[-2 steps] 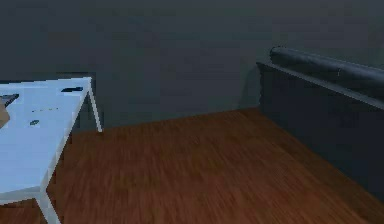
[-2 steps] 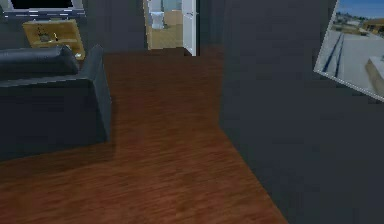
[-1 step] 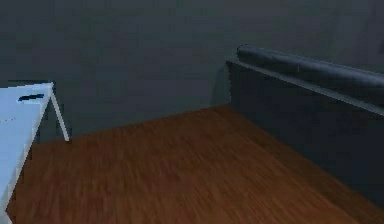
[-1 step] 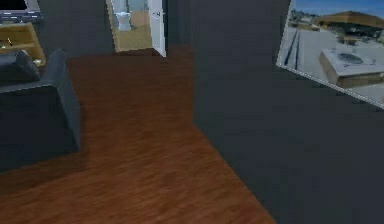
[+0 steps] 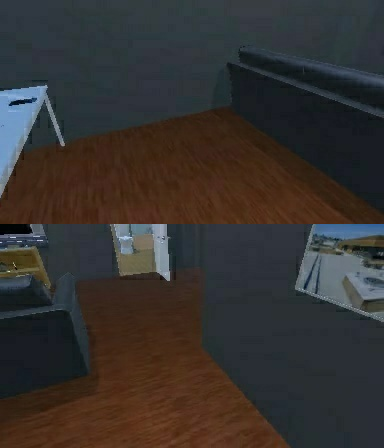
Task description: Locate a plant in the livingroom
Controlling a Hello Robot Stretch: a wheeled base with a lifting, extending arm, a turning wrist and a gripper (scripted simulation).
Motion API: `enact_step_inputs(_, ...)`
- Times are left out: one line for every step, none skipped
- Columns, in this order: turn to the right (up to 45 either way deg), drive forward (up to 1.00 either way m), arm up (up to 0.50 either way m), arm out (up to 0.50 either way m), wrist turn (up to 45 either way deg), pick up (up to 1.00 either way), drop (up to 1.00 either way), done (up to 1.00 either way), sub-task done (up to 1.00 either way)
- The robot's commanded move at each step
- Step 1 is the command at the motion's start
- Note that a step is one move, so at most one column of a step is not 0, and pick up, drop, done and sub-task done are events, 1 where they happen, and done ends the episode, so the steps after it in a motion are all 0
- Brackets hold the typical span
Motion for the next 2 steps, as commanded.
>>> enact_step_inputs(-45.0, 0.0, 0.0, 0.0, 0.0, 0.0, 0.0, 0.0, 0.0)
enact_step_inputs(-42.0, 0.0, 0.0, 0.0, 0.0, 0.0, 0.0, 0.0, 0.0)
